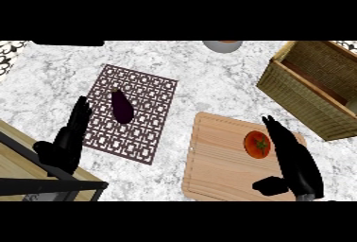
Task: Pick the tomato from the cutting board and place it in the basket
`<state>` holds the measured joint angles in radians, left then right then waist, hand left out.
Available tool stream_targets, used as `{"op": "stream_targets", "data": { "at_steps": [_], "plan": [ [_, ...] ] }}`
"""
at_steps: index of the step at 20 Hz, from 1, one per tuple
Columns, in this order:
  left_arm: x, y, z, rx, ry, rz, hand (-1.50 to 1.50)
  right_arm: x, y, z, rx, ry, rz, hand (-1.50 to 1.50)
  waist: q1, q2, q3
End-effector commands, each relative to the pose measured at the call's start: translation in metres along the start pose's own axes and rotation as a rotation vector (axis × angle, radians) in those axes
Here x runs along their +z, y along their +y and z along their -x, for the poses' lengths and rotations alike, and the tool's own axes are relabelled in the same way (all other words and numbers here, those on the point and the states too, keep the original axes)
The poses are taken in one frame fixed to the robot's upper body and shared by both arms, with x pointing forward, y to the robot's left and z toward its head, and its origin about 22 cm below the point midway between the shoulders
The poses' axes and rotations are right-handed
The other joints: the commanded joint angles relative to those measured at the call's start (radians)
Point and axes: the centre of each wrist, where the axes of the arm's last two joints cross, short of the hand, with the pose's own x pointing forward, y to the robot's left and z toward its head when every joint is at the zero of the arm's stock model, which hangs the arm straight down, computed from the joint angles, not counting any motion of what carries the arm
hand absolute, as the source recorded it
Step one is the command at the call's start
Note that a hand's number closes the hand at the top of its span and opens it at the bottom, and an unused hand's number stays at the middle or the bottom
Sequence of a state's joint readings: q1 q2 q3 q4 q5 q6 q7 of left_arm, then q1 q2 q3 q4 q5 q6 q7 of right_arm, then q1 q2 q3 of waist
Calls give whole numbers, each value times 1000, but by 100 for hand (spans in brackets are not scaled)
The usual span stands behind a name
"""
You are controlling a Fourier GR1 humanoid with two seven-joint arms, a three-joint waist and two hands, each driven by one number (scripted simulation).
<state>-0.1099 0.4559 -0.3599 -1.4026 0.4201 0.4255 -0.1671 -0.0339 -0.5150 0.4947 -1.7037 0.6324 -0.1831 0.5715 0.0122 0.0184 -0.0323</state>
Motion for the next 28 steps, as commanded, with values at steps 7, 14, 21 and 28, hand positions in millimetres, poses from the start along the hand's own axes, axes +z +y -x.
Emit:
{"op": "stream_targets", "data": {
  "at_steps": [7,14,21,28],
  "plan": [
    [6,-20,-29,122,-112,51,0,-22,19,-2,-20,11,6,-150,10,-21,33],
    [12,-24,-33,130,-123,43,0,-28,24,20,-18,6,-14,150,11,-23,34],
    [2,-19,-32,106,-117,27,0,-31,46,11,125,-78,-72,150,7,-22,33],
    [-4,-44,-36,117,-130,76,0,-81,17,-35,114,93,-24,150,37,-15,32]
  ]
}}
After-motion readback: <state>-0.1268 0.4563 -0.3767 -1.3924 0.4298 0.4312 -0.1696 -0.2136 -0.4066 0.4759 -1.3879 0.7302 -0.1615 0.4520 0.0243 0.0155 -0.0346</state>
